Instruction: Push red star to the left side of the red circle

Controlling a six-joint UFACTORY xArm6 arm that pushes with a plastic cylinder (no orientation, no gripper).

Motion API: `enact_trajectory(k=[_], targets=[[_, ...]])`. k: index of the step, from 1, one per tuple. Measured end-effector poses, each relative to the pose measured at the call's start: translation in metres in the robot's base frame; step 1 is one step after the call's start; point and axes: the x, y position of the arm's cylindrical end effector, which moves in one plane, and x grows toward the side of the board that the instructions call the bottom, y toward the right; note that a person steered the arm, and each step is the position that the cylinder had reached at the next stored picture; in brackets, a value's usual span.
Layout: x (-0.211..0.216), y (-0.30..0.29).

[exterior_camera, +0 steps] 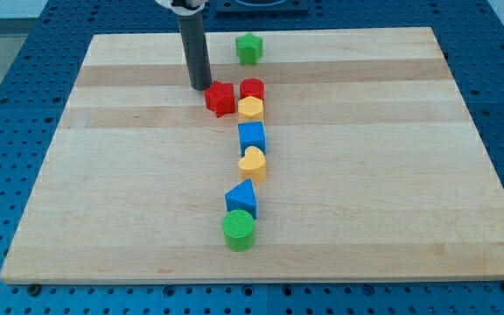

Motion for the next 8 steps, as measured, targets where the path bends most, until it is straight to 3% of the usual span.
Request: enact_trajectory(k=[1,8], targets=[[0.020,0.000],[0.022,0.016]])
